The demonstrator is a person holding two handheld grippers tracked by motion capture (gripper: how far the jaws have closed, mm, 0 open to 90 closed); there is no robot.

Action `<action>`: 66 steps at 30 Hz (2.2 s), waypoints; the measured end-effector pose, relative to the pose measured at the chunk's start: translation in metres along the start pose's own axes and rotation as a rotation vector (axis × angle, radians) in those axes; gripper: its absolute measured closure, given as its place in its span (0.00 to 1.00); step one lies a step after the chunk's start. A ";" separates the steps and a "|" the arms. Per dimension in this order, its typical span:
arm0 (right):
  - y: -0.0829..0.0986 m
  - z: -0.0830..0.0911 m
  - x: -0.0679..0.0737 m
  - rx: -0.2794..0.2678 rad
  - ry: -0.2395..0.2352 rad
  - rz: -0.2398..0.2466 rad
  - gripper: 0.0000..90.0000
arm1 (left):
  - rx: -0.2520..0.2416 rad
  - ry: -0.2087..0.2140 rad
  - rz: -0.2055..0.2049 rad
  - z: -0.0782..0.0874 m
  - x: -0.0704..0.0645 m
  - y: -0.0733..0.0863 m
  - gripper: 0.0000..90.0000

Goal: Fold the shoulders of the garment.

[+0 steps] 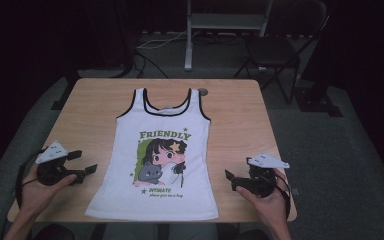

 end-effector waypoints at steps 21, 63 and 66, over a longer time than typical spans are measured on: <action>0.005 -0.009 0.002 0.023 0.019 0.029 0.15 | 0.040 0.021 -0.022 -0.044 0.025 -0.044 0.20; 0.005 -0.011 0.002 0.021 0.009 0.043 0.15 | 0.058 0.006 0.064 -0.158 0.075 -0.196 0.21; 0.005 -0.012 0.005 0.019 0.001 0.048 0.15 | 0.078 -0.002 0.090 -0.172 0.078 -0.202 0.21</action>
Point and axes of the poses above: each handheld gripper's, and its own axes: z roughly backward along the jaws, y roughly out of its underside, x roughly to its left, the point moved 6 cm from there along -z, roughly forward along the jaws, and after that the axes turned 5 degrees about x, right-handed, at the moved point
